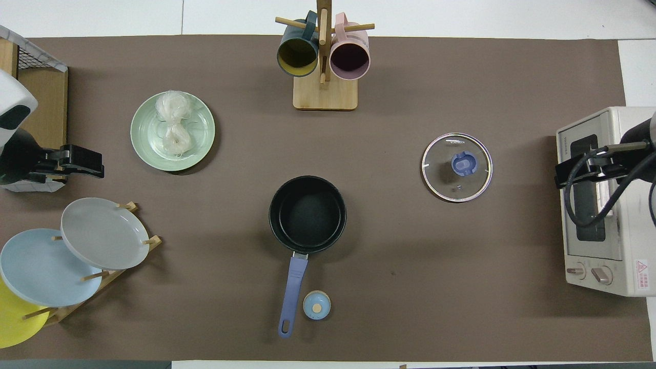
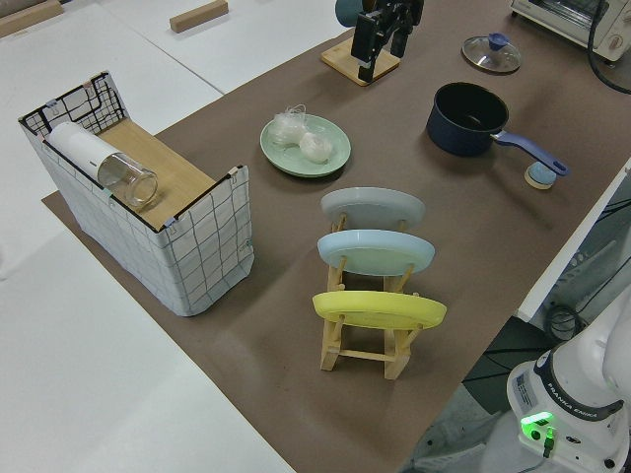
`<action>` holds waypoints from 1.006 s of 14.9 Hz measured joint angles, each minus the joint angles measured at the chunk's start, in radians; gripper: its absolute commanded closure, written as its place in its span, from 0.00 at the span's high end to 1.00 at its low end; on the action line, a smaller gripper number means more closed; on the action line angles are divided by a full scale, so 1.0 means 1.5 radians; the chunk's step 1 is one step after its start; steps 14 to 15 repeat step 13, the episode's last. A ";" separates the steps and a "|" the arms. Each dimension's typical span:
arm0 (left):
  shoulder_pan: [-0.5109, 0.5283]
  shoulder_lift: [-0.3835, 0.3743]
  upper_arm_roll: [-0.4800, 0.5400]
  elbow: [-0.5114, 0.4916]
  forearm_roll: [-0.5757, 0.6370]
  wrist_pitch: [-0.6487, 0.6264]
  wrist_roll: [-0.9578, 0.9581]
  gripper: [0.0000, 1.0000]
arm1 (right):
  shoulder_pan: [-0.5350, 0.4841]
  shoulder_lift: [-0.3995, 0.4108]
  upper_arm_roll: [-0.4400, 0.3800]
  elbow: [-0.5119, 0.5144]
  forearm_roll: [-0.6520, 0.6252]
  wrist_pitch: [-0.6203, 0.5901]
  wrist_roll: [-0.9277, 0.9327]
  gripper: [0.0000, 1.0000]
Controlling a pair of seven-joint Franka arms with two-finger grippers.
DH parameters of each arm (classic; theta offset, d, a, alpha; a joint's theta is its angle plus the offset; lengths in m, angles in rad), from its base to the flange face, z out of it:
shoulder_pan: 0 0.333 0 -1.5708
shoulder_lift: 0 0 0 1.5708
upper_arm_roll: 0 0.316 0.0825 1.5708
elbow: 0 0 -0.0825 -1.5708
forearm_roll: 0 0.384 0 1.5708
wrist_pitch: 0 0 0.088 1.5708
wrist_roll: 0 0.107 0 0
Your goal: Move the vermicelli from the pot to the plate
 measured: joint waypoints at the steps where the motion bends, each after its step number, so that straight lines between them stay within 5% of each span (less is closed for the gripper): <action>1: 0.000 0.000 0.000 0.006 -0.006 0.000 0.000 1.00 | 0.000 0.000 0.000 0.000 0.000 0.000 0.000 1.00; 15: 0.000 0.001 0.000 0.013 -0.027 -0.004 -0.003 1.00 | 0.000 0.000 0.000 0.000 0.000 0.000 0.000 1.00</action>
